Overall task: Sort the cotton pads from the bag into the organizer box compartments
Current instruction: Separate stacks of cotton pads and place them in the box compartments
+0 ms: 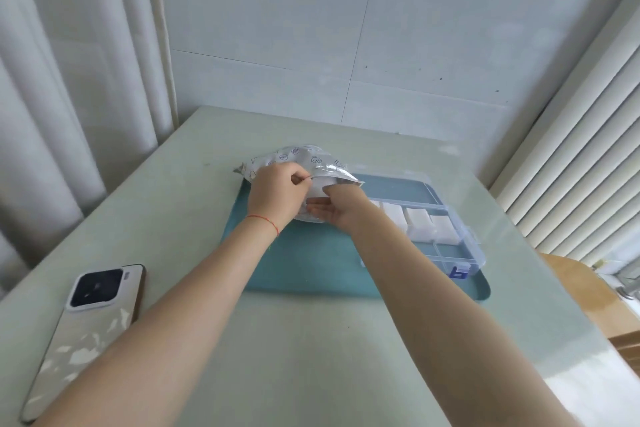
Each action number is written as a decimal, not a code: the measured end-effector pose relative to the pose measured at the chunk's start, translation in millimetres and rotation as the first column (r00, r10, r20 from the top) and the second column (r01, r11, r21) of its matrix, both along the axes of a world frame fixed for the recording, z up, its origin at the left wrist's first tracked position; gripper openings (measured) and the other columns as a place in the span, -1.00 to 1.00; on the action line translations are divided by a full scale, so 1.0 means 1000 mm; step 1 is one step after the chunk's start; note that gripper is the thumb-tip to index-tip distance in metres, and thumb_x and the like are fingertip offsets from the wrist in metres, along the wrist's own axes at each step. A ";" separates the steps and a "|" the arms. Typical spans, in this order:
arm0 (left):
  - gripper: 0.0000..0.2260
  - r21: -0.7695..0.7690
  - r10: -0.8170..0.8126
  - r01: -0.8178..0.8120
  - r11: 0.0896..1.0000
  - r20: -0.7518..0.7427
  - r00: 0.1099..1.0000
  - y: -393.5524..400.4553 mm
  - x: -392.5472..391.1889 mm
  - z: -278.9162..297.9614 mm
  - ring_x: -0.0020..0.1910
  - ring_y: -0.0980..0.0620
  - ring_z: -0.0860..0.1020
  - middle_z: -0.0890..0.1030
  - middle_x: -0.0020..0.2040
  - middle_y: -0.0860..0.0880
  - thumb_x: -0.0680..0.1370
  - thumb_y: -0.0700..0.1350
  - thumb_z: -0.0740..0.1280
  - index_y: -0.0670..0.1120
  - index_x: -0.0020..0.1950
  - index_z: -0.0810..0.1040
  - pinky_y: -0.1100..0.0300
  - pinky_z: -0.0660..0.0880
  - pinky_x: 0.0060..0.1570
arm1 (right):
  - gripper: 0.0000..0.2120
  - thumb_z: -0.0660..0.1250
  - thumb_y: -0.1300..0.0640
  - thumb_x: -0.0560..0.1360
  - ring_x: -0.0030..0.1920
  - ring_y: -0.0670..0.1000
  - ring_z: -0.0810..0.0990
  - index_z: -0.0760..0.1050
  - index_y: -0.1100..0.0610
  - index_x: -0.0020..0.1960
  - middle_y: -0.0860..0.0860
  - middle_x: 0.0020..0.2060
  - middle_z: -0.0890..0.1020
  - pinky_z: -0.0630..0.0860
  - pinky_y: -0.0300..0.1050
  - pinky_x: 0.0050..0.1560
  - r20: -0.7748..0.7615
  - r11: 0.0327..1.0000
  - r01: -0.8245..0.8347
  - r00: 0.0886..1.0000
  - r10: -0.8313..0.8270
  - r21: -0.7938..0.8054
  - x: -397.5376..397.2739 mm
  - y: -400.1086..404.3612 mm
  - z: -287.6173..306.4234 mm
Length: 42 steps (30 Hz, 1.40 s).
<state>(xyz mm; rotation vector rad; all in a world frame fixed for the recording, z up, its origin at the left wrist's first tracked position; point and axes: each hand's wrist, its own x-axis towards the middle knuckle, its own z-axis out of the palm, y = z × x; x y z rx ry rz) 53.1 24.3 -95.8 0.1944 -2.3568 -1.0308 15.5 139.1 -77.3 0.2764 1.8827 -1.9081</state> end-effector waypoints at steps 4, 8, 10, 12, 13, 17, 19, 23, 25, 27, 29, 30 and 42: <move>-0.91 0.025 -0.003 0.004 1.000 -0.008 1.000 0.001 0.000 0.002 -0.24 0.03 0.58 0.67 -0.27 0.03 0.47 -0.19 0.40 -0.08 -0.19 0.69 0.20 0.46 -0.18 | -0.86 0.10 0.27 0.68 -0.35 0.09 0.54 0.35 0.25 0.21 0.19 -0.26 0.55 0.48 -0.25 -0.59 0.023 0.999 0.024 0.999 -0.024 -0.031 -0.005 -0.006 -0.004; -0.91 0.022 0.000 0.000 1.000 -0.001 1.000 0.000 -0.002 0.004 -0.22 0.03 0.59 0.68 -0.25 0.02 0.48 -0.19 0.39 -0.09 -0.18 0.70 0.21 0.46 -0.17 | -0.92 0.27 0.24 0.61 -0.51 0.00 0.46 0.44 0.25 -0.04 0.12 -0.37 0.52 0.36 -0.28 -0.62 -0.001 0.998 0.054 0.999 -0.054 0.033 -0.010 -0.004 -0.005; -0.89 0.023 0.001 -0.002 1.000 0.011 1.000 0.000 -0.003 0.005 -0.20 0.03 0.60 0.69 -0.23 0.03 0.49 -0.19 0.38 -0.08 -0.18 0.69 0.21 0.48 -0.15 | -0.84 0.36 0.22 0.56 -0.58 -0.02 0.39 0.46 0.22 -0.17 0.08 -0.42 0.49 0.30 -0.29 -0.60 -0.032 0.994 0.064 0.998 -0.061 0.087 -0.011 0.002 -0.003; -0.89 0.021 0.007 -0.007 1.000 0.022 1.000 0.000 -0.004 0.005 -0.19 0.03 0.60 0.68 -0.23 0.04 0.48 -0.19 0.37 -0.07 -0.20 0.68 0.22 0.47 -0.16 | -0.78 0.41 0.19 0.52 -0.61 -0.03 0.35 0.44 0.19 -0.24 0.07 -0.45 0.47 0.30 -0.29 -0.57 -0.081 0.990 0.068 0.995 -0.058 0.127 -0.011 0.010 0.001; -0.88 0.016 0.010 -0.010 1.000 0.024 1.000 0.001 -0.005 0.005 -0.19 0.02 0.60 0.68 -0.24 0.04 0.48 -0.20 0.36 -0.06 -0.21 0.67 0.22 0.47 -0.17 | -0.76 0.42 0.18 0.51 -0.62 -0.04 0.34 0.43 0.17 -0.26 0.05 -0.47 0.46 0.30 -0.29 -0.56 -0.105 0.988 0.070 0.993 -0.055 0.141 -0.010 0.014 0.003; -0.88 0.012 0.035 -0.035 0.999 0.054 0.998 0.006 -0.005 0.005 -0.15 -0.01 0.61 0.69 -0.20 0.02 0.48 -0.20 0.34 -0.08 -0.18 0.68 0.18 0.51 -0.12 | -0.72 0.46 0.11 0.48 -0.59 -0.04 0.30 0.45 0.18 -0.31 0.02 -0.51 0.42 0.29 -0.29 -0.54 -0.187 0.969 0.057 0.982 -0.011 0.241 -0.005 0.029 0.011; -0.87 0.005 0.034 -0.035 0.999 0.085 0.996 0.011 -0.003 0.005 -0.10 -0.02 0.62 0.69 -0.16 0.01 0.48 -0.20 0.34 -0.09 -0.13 0.69 0.15 0.53 -0.08 | -0.72 0.47 0.11 0.48 -0.56 -0.03 0.29 0.45 0.18 -0.31 0.03 -0.49 0.41 0.28 -0.29 -0.53 -0.211 0.960 0.041 0.977 0.020 0.277 -0.002 0.038 0.013; -0.91 0.018 0.018 -0.021 1.000 0.136 0.991 0.018 0.004 0.008 -0.08 0.03 0.57 0.63 -0.12 0.06 0.46 -0.11 0.37 -0.01 -0.08 0.66 0.19 0.49 -0.10 | -0.82 0.45 0.16 0.49 -0.47 0.01 0.42 0.48 0.18 -0.20 0.07 -0.37 0.51 0.37 -0.24 -0.47 -0.245 0.963 -0.033 0.964 0.101 0.268 0.008 0.064 0.018; -0.94 0.031 0.003 -0.006 1.000 0.090 0.996 0.024 0.009 0.012 -0.13 0.07 0.53 0.59 -0.15 0.07 0.46 -0.08 0.35 0.02 -0.14 0.62 0.23 0.41 -0.17 | -0.90 0.41 0.21 0.50 -0.39 0.02 0.55 0.50 0.20 -0.09 0.10 -0.27 0.59 0.45 -0.22 -0.43 -0.252 0.968 -0.091 0.956 0.150 0.232 0.013 0.079 0.022; -0.91 0.058 -0.011 0.009 0.998 0.032 0.999 0.031 0.012 0.016 -0.17 0.06 0.51 0.59 -0.19 0.06 0.48 -0.09 0.31 0.02 -0.20 0.59 0.23 0.36 -0.23 | -0.86 0.41 0.27 0.50 -0.34 0.03 0.60 0.45 0.17 -0.16 0.11 -0.23 0.62 0.51 -0.20 -0.40 -0.257 0.975 -0.130 0.950 0.175 0.181 0.017 0.092 0.025; -0.86 0.112 -0.034 0.029 0.993 0.039 0.999 0.040 0.015 0.019 -0.22 0.05 0.52 0.60 -0.24 0.04 0.51 -0.11 0.28 -0.03 -0.21 0.59 0.27 0.39 -0.26 | -0.81 0.43 0.28 0.48 -0.31 0.04 0.60 0.42 0.15 -0.19 0.11 -0.23 0.61 0.52 -0.19 -0.39 -0.281 0.976 -0.148 0.941 0.188 0.159 0.018 0.106 0.027; -0.85 0.152 -0.059 0.049 0.987 0.066 0.996 0.045 0.016 0.020 -0.25 0.05 0.51 0.60 -0.27 0.01 0.52 -0.12 0.26 -0.07 -0.20 0.59 0.26 0.40 -0.26 | -0.83 0.44 0.28 0.47 -0.27 0.05 0.61 0.44 0.15 -0.16 0.11 -0.21 0.61 0.52 -0.19 -0.38 -0.299 0.976 -0.153 0.934 0.194 0.156 0.018 0.114 0.027; -0.90 0.794 -0.435 0.194 0.576 0.097 0.895 0.092 0.004 0.018 -0.24 -0.08 0.54 0.59 -0.19 -0.16 0.57 -0.15 0.36 -0.15 -0.11 0.60 0.13 0.42 -0.19 | -0.84 0.49 0.20 0.45 -0.28 0.07 0.59 0.51 0.22 -0.16 0.11 -0.27 0.61 0.55 -0.09 -0.25 -0.411 0.992 -0.108 0.903 0.127 0.070 -0.002 0.153 0.025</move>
